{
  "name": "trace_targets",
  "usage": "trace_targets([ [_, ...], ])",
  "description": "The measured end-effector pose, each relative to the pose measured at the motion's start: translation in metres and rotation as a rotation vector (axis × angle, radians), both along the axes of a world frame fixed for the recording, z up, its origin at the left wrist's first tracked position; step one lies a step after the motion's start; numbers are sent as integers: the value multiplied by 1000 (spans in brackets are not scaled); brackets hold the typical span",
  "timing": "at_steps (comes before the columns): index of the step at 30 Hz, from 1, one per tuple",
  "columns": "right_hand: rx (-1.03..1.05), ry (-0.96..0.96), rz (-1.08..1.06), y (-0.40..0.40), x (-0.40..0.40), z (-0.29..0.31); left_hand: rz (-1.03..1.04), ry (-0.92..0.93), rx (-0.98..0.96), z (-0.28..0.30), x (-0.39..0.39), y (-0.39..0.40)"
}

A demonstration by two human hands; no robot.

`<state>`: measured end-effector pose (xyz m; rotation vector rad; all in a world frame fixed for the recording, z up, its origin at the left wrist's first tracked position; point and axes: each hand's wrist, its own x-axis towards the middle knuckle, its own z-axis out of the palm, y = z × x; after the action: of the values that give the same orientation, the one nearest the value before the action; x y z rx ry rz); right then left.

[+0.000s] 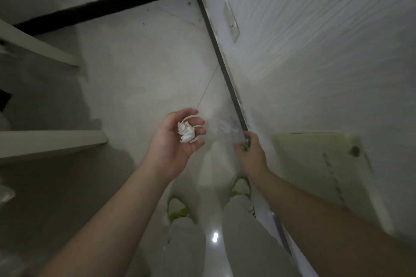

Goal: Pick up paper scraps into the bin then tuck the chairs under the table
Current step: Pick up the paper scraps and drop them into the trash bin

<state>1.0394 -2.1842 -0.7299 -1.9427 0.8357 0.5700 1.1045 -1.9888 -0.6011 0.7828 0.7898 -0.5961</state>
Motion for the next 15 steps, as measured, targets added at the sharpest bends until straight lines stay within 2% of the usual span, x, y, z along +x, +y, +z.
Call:
trace_targets([
  [3,-61,-33,135,-2,3,-53,-21,46,22,-52,-8,-3],
  [8,-295,-50,379,-5,25,-130,12,78,104,-121,-6,-9],
  [15,-357,-23,554,-10,55,-228,-26,37,107,-190,5,-8],
])
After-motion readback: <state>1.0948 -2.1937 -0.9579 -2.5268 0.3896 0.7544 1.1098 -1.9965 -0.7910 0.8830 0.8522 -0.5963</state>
